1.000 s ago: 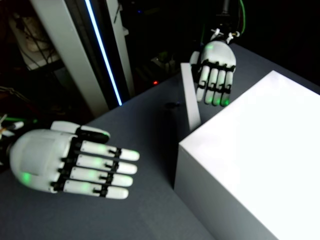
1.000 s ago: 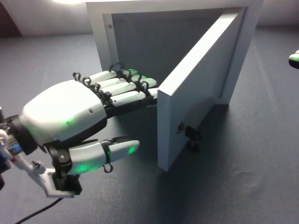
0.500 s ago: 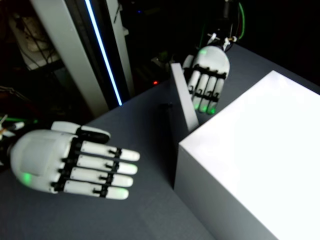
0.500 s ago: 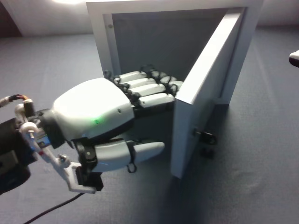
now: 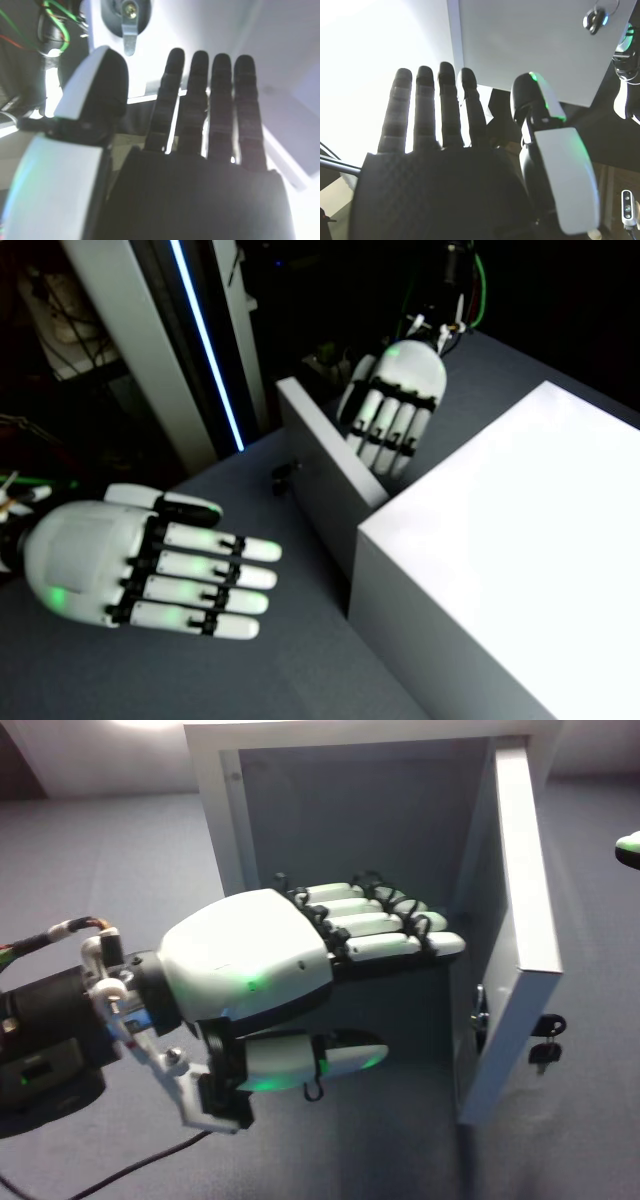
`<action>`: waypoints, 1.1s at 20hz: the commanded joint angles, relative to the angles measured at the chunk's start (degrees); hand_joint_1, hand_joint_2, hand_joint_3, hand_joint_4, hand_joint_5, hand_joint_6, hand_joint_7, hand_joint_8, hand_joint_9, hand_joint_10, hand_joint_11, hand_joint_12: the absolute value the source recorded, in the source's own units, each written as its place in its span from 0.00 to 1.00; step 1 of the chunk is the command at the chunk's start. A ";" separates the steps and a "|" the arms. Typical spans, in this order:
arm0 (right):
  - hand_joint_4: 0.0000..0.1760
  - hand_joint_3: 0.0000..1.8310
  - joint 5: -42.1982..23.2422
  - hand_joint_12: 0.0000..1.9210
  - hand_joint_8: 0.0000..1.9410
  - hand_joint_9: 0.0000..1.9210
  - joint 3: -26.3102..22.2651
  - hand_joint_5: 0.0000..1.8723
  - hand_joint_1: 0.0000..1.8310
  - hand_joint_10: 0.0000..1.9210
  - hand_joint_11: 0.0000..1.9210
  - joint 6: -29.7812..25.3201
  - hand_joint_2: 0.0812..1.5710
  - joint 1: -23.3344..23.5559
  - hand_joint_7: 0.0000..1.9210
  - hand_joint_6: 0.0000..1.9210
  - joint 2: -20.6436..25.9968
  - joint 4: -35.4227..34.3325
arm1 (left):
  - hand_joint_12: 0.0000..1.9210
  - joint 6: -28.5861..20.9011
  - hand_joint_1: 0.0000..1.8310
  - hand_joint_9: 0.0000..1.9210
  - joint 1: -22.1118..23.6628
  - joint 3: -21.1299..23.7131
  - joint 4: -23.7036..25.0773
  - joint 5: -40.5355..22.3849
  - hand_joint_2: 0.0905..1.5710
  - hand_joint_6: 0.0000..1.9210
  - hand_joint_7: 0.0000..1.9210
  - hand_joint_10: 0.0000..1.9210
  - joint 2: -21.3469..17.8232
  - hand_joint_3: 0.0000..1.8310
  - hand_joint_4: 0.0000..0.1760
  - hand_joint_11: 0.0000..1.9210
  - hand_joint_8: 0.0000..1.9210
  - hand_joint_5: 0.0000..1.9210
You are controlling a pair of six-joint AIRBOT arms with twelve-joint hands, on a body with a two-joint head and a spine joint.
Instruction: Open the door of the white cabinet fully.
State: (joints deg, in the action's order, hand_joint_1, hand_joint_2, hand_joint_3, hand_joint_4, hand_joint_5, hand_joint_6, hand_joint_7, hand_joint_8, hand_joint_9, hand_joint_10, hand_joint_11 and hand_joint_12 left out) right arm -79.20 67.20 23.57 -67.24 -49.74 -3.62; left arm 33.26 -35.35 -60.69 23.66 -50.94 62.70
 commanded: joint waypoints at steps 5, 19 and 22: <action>0.17 0.00 -6.89 0.01 0.00 0.11 0.42 0.15 0.22 0.00 0.08 -0.69 0.87 0.77 0.14 0.00 -0.23 -1.95 | 0.05 -0.26 0.23 0.12 1.66 -0.89 -0.46 -5.02 0.89 0.00 0.13 0.01 2.01 0.00 0.00 0.12 0.01 0.15; 0.08 0.00 -6.87 0.00 0.00 0.11 0.87 0.15 0.25 0.00 0.09 -0.83 0.86 1.03 0.14 0.00 -0.63 -1.95 | 0.02 -1.09 0.08 0.11 5.36 -3.05 2.29 -4.04 0.95 0.00 0.13 0.00 6.61 0.01 0.00 0.13 0.00 0.14; 0.16 0.00 -6.87 0.01 0.00 0.11 0.93 0.16 0.24 0.00 0.10 -0.84 0.86 1.06 0.14 0.00 -0.64 -1.94 | 0.00 -1.12 0.02 0.08 5.86 -3.30 2.51 -4.06 0.97 0.00 0.10 0.00 7.26 0.01 0.00 0.10 0.00 0.09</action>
State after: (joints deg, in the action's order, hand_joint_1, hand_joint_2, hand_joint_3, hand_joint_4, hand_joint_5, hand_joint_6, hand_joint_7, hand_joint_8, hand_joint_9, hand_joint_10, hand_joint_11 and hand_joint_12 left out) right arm -79.26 67.85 23.14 -67.02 -50.39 -3.62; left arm 32.45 -30.11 -63.99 27.46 -48.27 69.87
